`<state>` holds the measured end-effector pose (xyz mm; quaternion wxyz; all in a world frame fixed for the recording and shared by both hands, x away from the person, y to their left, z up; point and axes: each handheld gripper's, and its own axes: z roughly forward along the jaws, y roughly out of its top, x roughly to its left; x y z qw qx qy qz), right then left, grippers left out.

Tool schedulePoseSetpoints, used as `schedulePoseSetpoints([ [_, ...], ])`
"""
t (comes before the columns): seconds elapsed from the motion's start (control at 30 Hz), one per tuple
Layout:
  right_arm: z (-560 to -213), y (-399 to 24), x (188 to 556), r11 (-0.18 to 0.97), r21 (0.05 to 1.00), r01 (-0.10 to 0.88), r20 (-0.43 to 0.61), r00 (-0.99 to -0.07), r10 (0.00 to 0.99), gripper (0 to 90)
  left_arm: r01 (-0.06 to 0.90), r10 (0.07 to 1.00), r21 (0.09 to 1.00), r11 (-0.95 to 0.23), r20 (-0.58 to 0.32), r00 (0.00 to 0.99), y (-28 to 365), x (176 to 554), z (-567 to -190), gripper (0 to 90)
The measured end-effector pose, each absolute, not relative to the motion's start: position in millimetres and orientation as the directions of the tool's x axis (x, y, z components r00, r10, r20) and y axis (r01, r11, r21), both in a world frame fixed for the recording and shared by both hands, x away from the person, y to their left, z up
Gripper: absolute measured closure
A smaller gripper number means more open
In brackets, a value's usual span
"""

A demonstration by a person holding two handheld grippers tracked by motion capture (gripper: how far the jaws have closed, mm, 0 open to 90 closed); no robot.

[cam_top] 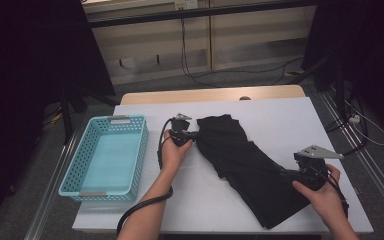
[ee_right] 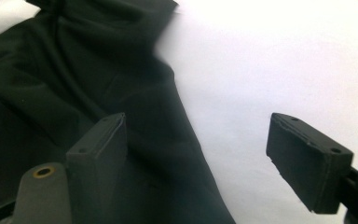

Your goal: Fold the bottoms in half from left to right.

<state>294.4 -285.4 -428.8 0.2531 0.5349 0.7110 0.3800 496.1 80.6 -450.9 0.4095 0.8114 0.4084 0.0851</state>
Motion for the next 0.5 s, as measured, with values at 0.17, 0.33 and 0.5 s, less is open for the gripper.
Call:
schedulePoseSetpoints([
  [0.17, -431.1, -289.3, 294.7, 0.144, 0.801, 0.582, 0.044, -0.297, 0.954, 20.2, 0.605, 0.777, 0.739, -0.296, -0.182, 0.603, 106.8, 502.0, -446.8, 88.3],
  [0.33, -433.5, -297.1, 288.1, 0.149, 0.786, 0.600, 0.046, -0.297, 0.954, 23.3, 0.611, 0.803, 0.741, -0.279, -0.169, 0.572, 122.3, 503.9, -443.3, 88.5],
  [0.5, -437.3, -305.7, 278.2, 0.149, 0.763, 0.629, 0.064, -0.303, 0.951, 32.2, 0.599, 0.795, 0.745, -0.294, -0.157, 0.585, 123.3, 500.7, -442.7, 89.2],
])
